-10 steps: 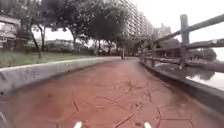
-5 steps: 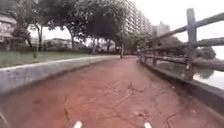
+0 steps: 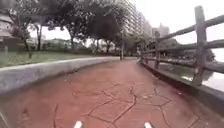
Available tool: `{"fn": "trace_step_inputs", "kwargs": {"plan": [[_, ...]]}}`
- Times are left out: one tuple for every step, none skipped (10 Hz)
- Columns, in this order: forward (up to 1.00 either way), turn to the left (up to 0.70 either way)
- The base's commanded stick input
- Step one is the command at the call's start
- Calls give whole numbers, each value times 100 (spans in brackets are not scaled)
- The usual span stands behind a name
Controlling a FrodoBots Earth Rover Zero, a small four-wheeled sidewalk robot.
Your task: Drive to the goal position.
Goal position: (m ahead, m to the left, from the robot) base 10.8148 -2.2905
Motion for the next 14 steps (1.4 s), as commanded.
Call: {"fn": "trace_step_inputs", "kwargs": {"plan": [[50, 0], [50, 0], [50, 0], [50, 0], [50, 0], [50, 0], [50, 0], [50, 0], [50, 0], [50, 0], [50, 0], [50, 0], [50, 0], [50, 0]]}}
